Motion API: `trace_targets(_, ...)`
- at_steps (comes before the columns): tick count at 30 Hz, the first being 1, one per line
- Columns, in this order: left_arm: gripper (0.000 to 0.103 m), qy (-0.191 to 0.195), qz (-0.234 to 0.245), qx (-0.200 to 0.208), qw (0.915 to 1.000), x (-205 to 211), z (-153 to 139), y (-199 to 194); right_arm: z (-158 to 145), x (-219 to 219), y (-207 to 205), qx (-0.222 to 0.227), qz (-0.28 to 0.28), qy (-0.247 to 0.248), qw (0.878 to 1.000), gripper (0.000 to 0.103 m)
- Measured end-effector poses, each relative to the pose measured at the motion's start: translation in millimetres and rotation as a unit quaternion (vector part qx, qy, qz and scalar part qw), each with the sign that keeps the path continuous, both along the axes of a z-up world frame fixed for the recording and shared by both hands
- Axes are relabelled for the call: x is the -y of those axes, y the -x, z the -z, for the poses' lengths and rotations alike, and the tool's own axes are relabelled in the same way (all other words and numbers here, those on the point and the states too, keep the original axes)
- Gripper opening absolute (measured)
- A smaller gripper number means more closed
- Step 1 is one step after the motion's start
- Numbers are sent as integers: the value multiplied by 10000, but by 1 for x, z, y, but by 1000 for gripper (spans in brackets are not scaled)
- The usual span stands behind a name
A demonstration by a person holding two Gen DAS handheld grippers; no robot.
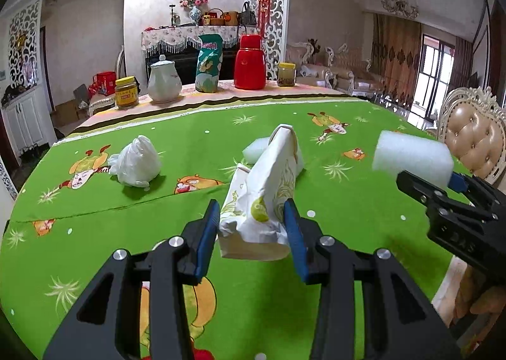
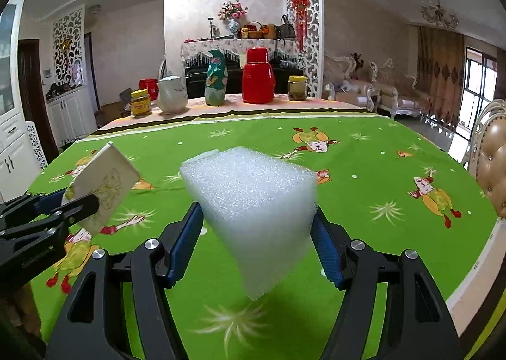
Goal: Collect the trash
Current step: 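Carry foam block and printed packet to the pink bin and open both tools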
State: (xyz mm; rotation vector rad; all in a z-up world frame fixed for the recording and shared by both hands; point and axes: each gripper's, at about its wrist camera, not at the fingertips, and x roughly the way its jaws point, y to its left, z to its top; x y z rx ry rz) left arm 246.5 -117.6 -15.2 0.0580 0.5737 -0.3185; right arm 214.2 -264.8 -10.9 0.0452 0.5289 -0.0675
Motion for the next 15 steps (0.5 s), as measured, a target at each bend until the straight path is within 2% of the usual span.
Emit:
trace_targets(6, 41, 212, 133, -28, 9997, 5, -1, 15, -4, 4, 30, 24, 49, -19, 10000, 65)
trace_targets(11, 41, 171, 362, 2, 9992, 18, -1, 29, -7, 17, 55, 62, 104, -79, 9999, 65)
trace_targets(15, 41, 108, 555, 206, 9982, 32, -6, 48, -8, 28, 77, 115, 211, -48, 9997, 65)
